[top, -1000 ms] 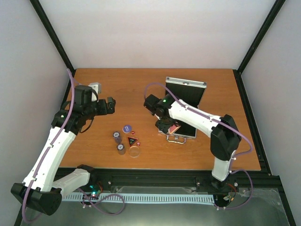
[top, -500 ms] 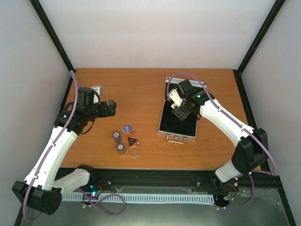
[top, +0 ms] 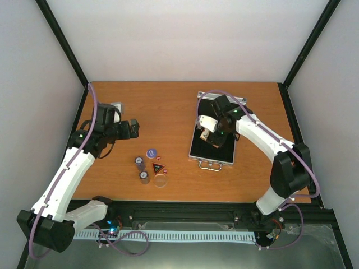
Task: Pack up texas hold em set
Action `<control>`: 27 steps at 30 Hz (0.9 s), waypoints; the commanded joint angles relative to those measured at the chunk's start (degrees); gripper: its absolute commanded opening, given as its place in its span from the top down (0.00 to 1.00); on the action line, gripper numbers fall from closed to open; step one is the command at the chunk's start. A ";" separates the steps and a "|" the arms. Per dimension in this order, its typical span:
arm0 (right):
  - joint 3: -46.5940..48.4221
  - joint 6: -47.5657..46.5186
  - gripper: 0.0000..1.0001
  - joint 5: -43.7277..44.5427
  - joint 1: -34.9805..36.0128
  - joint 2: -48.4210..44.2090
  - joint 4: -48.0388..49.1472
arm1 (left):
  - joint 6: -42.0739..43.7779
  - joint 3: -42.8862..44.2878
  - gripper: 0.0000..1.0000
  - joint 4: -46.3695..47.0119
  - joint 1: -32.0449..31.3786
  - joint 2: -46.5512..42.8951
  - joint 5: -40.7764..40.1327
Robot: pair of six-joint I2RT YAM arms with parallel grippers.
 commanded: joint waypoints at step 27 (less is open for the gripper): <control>2.53 -16.56 0.78 9.42 -3.80 9.85 13.19 | -8.65 -2.25 0.00 7.28 0.06 4.28 -6.48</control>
